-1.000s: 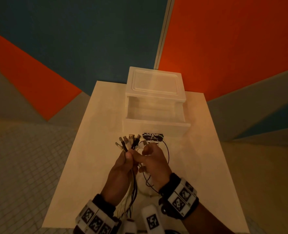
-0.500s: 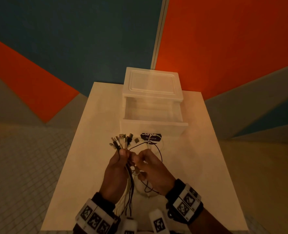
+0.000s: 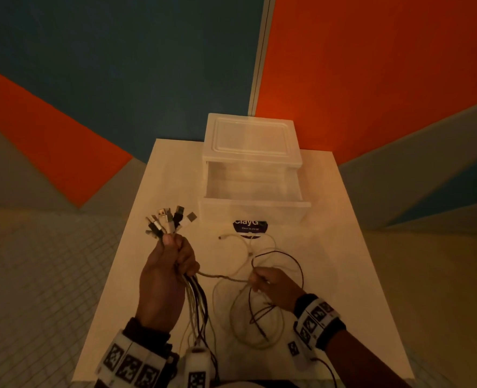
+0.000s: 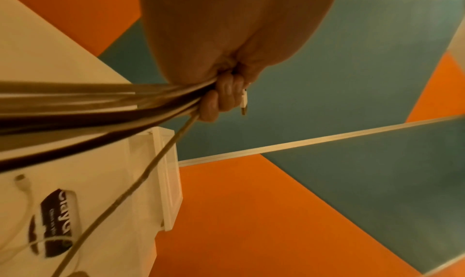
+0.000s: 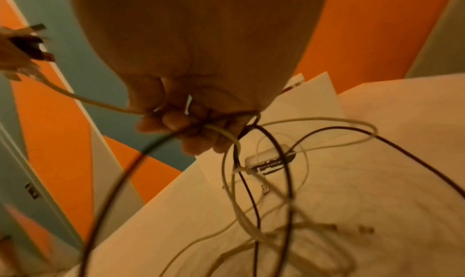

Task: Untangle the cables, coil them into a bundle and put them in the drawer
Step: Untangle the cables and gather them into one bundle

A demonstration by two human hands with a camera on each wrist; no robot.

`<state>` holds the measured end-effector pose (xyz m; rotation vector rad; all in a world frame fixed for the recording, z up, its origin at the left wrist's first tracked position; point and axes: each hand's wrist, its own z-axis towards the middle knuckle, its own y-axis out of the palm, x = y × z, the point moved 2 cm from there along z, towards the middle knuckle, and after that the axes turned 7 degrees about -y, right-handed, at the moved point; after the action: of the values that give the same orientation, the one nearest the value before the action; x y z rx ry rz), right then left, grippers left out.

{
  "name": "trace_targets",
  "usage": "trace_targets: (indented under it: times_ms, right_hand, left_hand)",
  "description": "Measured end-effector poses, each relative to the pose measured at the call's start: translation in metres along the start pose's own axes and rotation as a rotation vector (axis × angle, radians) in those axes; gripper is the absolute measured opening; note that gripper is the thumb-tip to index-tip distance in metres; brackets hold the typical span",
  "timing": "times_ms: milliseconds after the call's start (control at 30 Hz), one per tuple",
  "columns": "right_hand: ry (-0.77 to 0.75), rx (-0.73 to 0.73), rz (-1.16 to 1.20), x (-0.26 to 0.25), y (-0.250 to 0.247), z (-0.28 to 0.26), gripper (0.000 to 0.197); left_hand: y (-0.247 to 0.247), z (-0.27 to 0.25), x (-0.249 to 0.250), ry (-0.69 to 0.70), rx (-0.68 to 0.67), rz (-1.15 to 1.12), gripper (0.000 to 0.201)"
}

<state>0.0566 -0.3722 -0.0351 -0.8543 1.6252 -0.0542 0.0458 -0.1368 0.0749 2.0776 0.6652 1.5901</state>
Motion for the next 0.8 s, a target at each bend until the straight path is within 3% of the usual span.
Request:
trace_targets:
  times_ms: [100,300,400,567,667,800]
  right_hand:
    - [-0.009,0.052,-0.069,0.001,-0.005,0.004,0.028]
    - [0.004,-0.005,-0.257,0.012,-0.01,0.008,0.018]
    - [0.005,0.12,-0.283,0.013,-0.012,0.018,0.026]
    - [-0.27,0.457,-0.222,-0.061,-0.024,0.014,0.035]
    - [-0.367,0.531,-0.294,-0.092,-0.019,0.002,0.026]
    - [-0.462,0.537,-0.387,-0.114,-0.004,-0.009,0.029]
  left_hand:
    - [-0.002,-0.003,0.009,0.04,-0.019,-0.022,0.029]
    - [-0.008,-0.004,0.03,0.086,-0.034,-0.074,0.031]
    - [-0.005,-0.006,0.026,0.08,-0.012,-0.006,0.029]
    - [0.013,-0.006,-0.004,0.024,0.093,0.389,0.027]
    - [0.03,-0.009,-0.017,0.031,0.072,0.473,0.029]
    - [0.041,-0.009,-0.025,-0.023,0.146,0.392,0.033]
